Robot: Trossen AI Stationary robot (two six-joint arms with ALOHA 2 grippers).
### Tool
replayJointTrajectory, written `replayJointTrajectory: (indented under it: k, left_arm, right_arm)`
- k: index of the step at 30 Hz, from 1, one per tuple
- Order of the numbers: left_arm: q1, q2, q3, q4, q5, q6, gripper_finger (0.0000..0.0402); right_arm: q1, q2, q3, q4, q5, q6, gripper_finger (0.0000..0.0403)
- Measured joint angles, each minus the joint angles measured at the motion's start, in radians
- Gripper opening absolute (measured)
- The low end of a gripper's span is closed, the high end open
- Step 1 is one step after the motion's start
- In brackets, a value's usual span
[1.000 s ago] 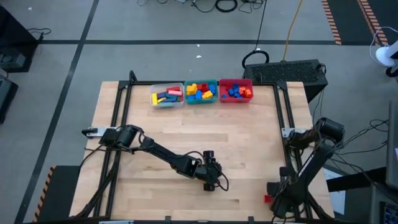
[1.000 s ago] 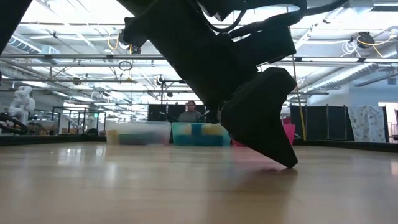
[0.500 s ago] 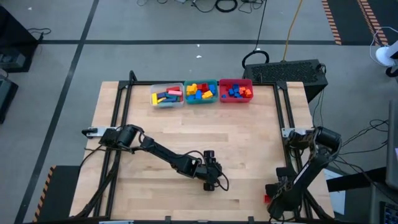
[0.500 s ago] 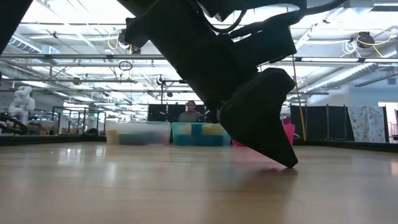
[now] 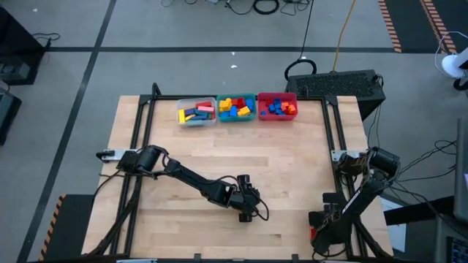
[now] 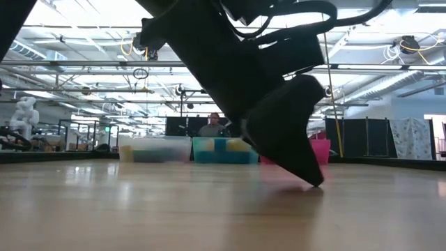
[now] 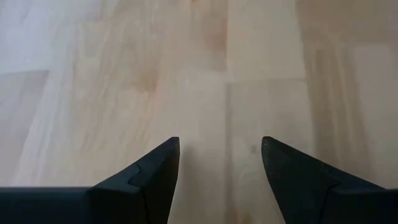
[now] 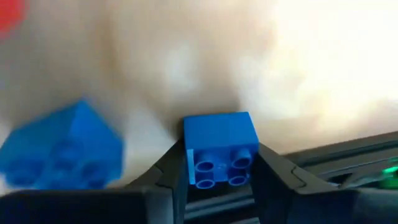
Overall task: Sort blocks by size
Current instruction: Put the blue 4 stud game piece into the red bin
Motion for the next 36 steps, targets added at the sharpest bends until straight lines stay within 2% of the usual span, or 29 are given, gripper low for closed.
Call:
replayJointTrajectory:
  k: [5, 9, 13, 19, 22, 27, 32, 36]
  left_arm:
    - [0.003, -0.004, 0.0, -0.017, -0.007, -0.004, 0.0228]
    - [0.003, -0.004, 0.0, -0.026, -0.007, -0.011, 0.0228]
    - [0.004, -0.019, 0.001, -0.099, -0.038, -0.042, 0.0228]
    - [0.009, -0.028, -0.001, -0.131, -0.091, -0.032, 0.0228]
    - [0.011, -0.028, -0.003, -0.13, -0.092, -0.031, 0.0228]
    - [0.014, -0.029, -0.008, -0.134, -0.103, -0.032, 0.0228]
    - [0.016, -0.03, -0.008, -0.154, -0.145, -0.032, 0.0228]
    - [0.017, -0.03, -0.009, -0.146, -0.147, -0.033, 0.0228]
  right_arm:
    - [-0.063, -0.04, -0.002, -0.019, 0.164, 0.039, 0.0132]
    - [-0.132, -0.105, -0.002, -0.043, 0.302, 0.089, 0.0126]
    - [-0.199, -0.203, -0.002, -0.044, 0.445, 0.152, 0.0124]
    - [-0.351, -0.375, -0.002, -0.081, 0.648, 0.148, 0.0124]
    - [-0.461, -0.452, -0.002, -0.071, 0.715, 0.076, 0.0124]
    - [-0.682, -0.535, -0.002, 0.002, 0.767, -0.124, 0.0125]
    - [-0.912, -0.558, -0.002, 0.145, 0.771, -0.362, 0.0125]
    - [-1.098, -0.558, -0.002, 0.294, 0.708, -0.544, 0.0125]
